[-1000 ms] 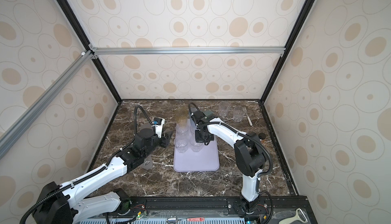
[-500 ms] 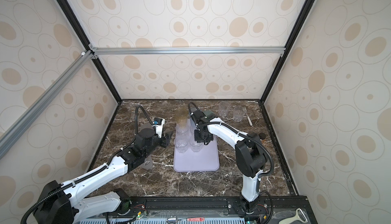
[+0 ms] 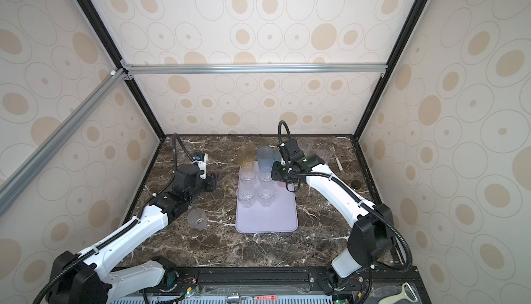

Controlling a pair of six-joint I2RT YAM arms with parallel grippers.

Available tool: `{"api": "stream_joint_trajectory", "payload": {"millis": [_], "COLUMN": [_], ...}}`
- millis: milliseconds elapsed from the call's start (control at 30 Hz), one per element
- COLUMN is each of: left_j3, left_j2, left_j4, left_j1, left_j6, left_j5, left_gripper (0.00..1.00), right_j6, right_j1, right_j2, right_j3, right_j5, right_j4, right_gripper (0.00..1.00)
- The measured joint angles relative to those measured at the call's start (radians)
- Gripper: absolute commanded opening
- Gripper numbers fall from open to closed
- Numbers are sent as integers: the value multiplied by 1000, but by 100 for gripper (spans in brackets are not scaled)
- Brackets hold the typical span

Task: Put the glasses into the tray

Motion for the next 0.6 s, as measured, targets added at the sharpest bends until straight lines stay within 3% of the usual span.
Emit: {"api": "stream_joint_trajectory", "payload": {"millis": [133, 233, 600], "left_j3": [0, 0, -8], "left_j2": [-1, -2, -2], "left_j4": [-41, -59, -65], "left_j1": [154, 214, 280], "left_j6": [-10, -18, -53], "left_j5": [60, 96, 173], "left_gripper": [57, 57, 56], "right_j6": [8, 10, 14], "right_j1": [0, 0, 0], "right_j2": [0, 0, -5], "right_j3": [-29, -40, -55], "right_j5": [6, 18, 36], "right_j4": [2, 5, 17], "right_gripper": [37, 37, 37]}}
